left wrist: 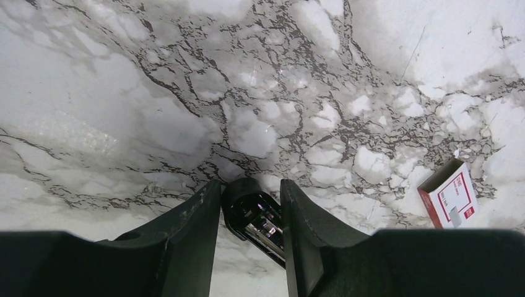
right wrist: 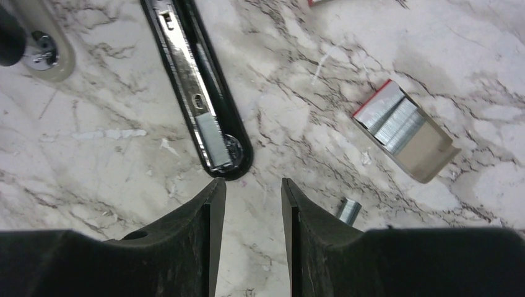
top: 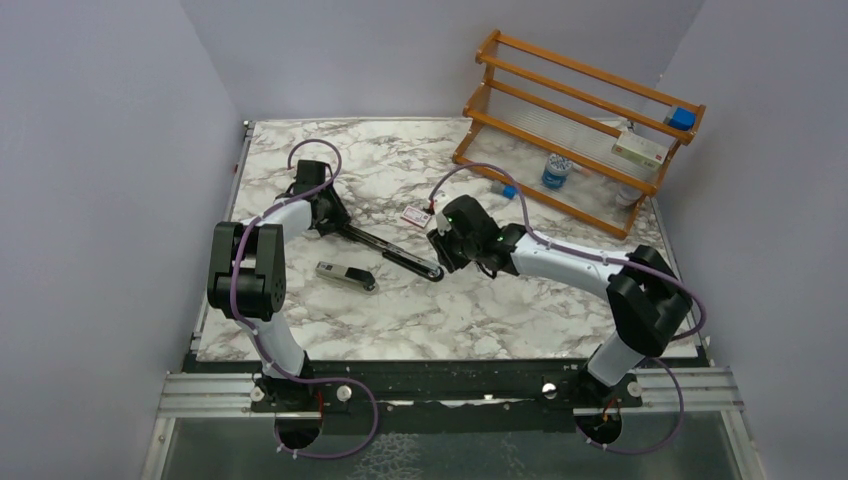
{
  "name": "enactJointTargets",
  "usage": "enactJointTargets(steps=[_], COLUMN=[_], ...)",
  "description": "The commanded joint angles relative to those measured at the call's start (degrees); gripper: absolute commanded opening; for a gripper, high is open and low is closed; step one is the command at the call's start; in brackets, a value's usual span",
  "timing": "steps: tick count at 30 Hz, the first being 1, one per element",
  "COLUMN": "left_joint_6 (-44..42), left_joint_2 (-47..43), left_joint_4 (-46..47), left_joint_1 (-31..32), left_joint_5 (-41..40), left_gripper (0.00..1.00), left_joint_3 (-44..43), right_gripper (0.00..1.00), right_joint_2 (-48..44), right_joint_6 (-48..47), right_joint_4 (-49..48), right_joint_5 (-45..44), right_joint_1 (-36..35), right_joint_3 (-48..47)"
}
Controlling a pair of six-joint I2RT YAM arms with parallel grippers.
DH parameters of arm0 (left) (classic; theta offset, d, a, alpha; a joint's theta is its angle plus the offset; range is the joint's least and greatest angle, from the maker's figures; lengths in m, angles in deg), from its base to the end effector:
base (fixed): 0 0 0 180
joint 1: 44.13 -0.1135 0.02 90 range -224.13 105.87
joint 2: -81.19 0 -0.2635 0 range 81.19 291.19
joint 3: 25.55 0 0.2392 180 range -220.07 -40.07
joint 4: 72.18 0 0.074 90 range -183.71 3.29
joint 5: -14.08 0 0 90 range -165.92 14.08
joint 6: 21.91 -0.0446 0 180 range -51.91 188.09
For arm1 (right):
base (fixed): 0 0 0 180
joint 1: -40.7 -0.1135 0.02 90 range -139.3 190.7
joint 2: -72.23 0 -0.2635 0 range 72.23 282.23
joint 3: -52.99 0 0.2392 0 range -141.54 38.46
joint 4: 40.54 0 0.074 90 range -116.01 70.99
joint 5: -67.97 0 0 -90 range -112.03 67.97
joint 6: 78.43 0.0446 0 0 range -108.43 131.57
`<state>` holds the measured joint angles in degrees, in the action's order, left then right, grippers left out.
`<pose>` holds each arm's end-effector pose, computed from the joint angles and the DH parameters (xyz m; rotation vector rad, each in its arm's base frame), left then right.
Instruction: Load the staples into the stapler
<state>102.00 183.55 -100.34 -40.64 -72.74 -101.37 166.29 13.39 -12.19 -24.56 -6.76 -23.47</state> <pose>0.3581 -0.0243 0.1673 -0.6488 2.4722 -0.3279 0.2375 0.2559 0.2188 -0.9116 2.2218 0.3568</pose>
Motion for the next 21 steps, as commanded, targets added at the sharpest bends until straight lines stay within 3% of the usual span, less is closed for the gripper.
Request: enactJointTargets(steps=[1,9,21], left_joint_6=[-1.1,-2.9,-5.3], left_joint_2=[-1.4,-4.3,-10.6], left_joint_4=[-2.0,-5.0,-10.3], left_joint_1=[0.1,1.3,1.3], left_joint_5=[2.0,2.1,-2.3], left_gripper=[0.44,0.59,0.62], left_joint_3=[-2.8,-3.4,-4.1], right_gripper=[0.42,0.54,0.56], right_joint_2=[-1.8,-1.3,3.1], right_joint_6=[4.6,7.7,9.3], right_joint_4=[-2.1,-0.1,-1.8], right_joint_5=[-6.2,-4.9,-3.0], right_joint_1=[3.3,9.3,10.5], right_joint_3=[2.8,6.3,9.3])
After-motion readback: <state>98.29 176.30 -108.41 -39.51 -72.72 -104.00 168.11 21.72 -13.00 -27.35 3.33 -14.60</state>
